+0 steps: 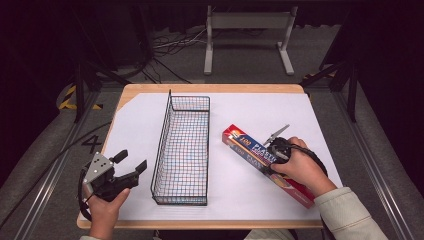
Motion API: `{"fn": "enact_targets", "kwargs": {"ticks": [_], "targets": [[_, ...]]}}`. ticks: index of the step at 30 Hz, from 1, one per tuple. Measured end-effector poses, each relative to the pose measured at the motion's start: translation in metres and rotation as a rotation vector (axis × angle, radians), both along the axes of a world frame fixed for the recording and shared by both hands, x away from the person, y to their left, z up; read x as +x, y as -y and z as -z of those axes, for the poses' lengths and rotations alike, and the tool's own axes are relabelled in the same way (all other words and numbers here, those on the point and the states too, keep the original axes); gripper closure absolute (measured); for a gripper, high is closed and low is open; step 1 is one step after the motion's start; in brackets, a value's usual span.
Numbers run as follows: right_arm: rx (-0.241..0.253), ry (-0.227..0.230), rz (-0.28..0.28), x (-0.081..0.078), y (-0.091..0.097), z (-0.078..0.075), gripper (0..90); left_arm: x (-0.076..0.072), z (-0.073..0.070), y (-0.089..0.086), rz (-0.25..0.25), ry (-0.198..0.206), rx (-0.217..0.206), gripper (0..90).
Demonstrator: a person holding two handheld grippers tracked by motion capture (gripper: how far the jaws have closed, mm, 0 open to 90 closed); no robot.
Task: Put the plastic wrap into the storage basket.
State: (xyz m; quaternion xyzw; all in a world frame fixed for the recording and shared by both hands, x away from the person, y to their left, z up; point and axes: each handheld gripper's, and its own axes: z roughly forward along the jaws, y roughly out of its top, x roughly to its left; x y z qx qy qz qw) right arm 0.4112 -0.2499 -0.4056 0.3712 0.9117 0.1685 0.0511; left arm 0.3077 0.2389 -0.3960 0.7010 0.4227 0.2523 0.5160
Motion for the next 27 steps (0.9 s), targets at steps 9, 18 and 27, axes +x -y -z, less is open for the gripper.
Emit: {"fn": "enact_targets", "kwargs": {"ticks": [9, 18, 27], "targets": [[-0.044, 0.001, 0.025, -0.001, -0.005, -0.004, 40.3, 0.0, 0.0, -0.001, -0.003, 0.0, 0.001, 24.3], [-0.036, 0.016, 0.062, 0.002, -0.008, -0.013, 40.8, -0.001, 0.0, -0.001, -0.007, 0.004, 0.001, 24.3], [-0.01, 0.022, 0.13, 0.008, -0.017, -0.034, 40.7, -0.007, 0.004, -0.007, -0.026, 0.009, 0.012, 24.4]]}}
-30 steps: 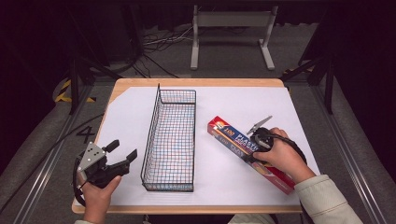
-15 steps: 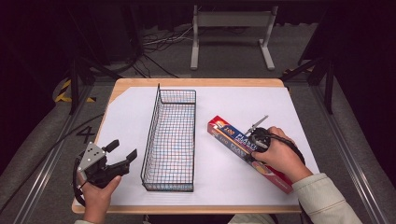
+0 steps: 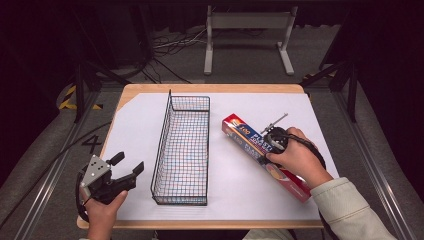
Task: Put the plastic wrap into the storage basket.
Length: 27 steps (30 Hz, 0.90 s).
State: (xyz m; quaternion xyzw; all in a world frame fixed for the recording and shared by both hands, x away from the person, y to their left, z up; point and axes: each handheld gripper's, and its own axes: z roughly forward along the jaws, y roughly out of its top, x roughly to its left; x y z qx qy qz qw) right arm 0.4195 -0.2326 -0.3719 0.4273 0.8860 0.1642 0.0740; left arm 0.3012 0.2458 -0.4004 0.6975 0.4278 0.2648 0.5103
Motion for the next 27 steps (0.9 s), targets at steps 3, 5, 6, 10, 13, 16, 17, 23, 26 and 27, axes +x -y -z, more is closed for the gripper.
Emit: {"fn": "enact_targets", "kwargs": {"ticks": [3, 5, 6, 10, 13, 16, 17, 23, 26, 27], "targets": [[-0.002, 0.007, 0.019, 0.001, -0.003, -0.005, 40.7, -0.001, 0.0, -0.002, 0.001, 0.003, -0.012, 24.4], [0.008, 0.002, 0.042, 0.002, -0.006, -0.011, 40.7, -0.003, 0.0, -0.002, 0.0, 0.009, -0.015, 24.4], [0.011, 0.002, 0.049, 0.003, -0.007, -0.014, 40.7, -0.003, -0.001, -0.002, 0.001, 0.014, -0.01, 24.4], [0.019, 0.004, 0.079, 0.005, -0.013, -0.022, 40.7, -0.004, 0.0, 0.0, 0.003, 0.021, -0.013, 24.4], [0.036, -0.004, 0.115, 0.007, -0.018, -0.028, 40.7, -0.004, 0.001, 0.002, 0.0, 0.02, -0.013, 24.4], [0.044, -0.016, 0.14, 0.007, -0.021, -0.031, 40.7, -0.004, 0.002, 0.003, -0.001, 0.018, -0.008, 24.4], [0.054, -0.026, 0.162, 0.008, -0.024, -0.034, 40.7, -0.004, 0.002, 0.003, -0.002, 0.018, -0.003, 24.4], [0.059, -0.014, 0.247, 0.009, -0.029, -0.043, 40.7, -0.003, 0.003, 0.005, -0.022, 0.023, -0.002, 24.5], [0.089, -0.007, 0.311, 0.01, -0.033, -0.048, 40.6, -0.004, 0.006, 0.009, -0.022, 0.013, 0.017, 24.5], [0.097, -0.011, 0.325, 0.01, -0.034, -0.048, 40.6, -0.004, 0.006, 0.011, -0.018, 0.016, 0.018, 24.5]]}}
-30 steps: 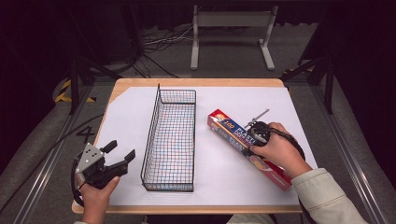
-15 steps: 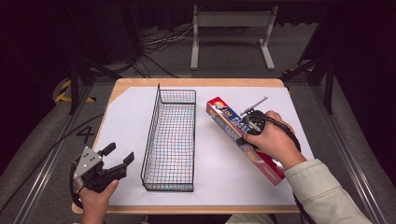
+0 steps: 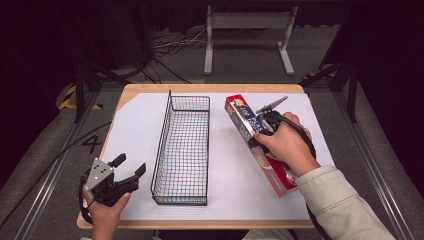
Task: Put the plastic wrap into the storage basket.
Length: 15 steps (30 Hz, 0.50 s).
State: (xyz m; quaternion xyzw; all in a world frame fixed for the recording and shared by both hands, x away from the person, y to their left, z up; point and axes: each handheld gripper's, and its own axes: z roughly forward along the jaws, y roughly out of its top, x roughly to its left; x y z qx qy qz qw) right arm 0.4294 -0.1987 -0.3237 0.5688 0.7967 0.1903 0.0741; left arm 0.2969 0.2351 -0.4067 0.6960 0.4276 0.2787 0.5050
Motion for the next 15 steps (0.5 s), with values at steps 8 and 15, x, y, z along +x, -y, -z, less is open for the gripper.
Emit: {"fn": "enact_targets", "kwargs": {"ticks": [8, 15], "targets": [[-0.003, -0.028, 0.102, 0.002, -0.015, -0.005, 40.7, -0.005, -0.004, 0.004, -0.051, 0.007, 0.045, 24.7], [0.001, -0.021, 0.165, 0.004, -0.028, -0.008, 40.8, -0.002, -0.003, -0.003, -0.079, -0.021, 0.02, 25.0]]}}
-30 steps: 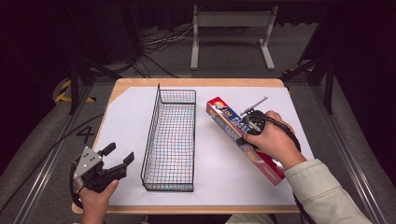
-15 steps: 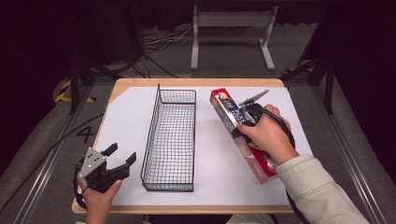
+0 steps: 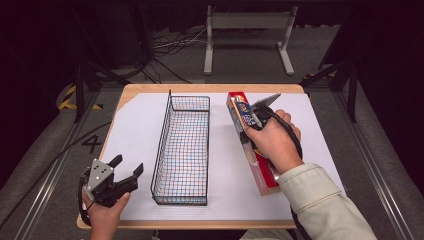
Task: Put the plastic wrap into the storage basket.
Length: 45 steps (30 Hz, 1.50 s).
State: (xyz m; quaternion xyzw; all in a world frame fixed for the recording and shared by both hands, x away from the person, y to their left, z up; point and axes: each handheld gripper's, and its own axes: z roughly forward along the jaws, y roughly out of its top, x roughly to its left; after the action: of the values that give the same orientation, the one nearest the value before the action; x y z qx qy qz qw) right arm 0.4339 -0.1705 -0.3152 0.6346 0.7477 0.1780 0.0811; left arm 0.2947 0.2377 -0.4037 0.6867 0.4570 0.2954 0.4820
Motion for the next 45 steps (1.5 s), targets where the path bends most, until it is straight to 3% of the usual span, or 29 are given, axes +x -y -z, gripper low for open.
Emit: {"fn": "enact_targets", "kwargs": {"ticks": [7, 14, 19, 26, 31, 39, 45], "targets": [[0.007, 0.002, 0.038, 0.007, -0.01, -0.003, 40.7, -0.001, 0.0, 0.002, -0.021, -0.026, 0.021, 25.3], [0.037, 0.004, 0.063, 0.012, -0.021, -0.006, 40.5, -0.002, -0.002, 0.002, -0.017, -0.028, 0.012, 25.2], [0.025, 0.018, 0.075, 0.013, -0.032, -0.011, 40.6, -0.003, -0.002, -0.001, -0.018, -0.03, 0.003, 25.2], [0.095, 0.014, 0.142, 0.016, -0.044, -0.01, 40.5, -0.004, -0.001, -0.003, -0.034, -0.042, -0.009, 25.3], [0.086, 0.021, 0.163, 0.016, -0.054, -0.01, 40.5, -0.005, -0.001, -0.003, -0.045, -0.039, -0.003, 25.3], [0.09, 0.037, 0.16, 0.013, -0.076, -0.014, 40.5, -0.003, 0.0, -0.001, -0.048, -0.038, 0.005, 25.3], [0.095, 0.05, 0.161, 0.012, -0.09, -0.018, 40.4, -0.002, 0.0, 0.002, -0.012, -0.024, -0.005, 25.4]]}}
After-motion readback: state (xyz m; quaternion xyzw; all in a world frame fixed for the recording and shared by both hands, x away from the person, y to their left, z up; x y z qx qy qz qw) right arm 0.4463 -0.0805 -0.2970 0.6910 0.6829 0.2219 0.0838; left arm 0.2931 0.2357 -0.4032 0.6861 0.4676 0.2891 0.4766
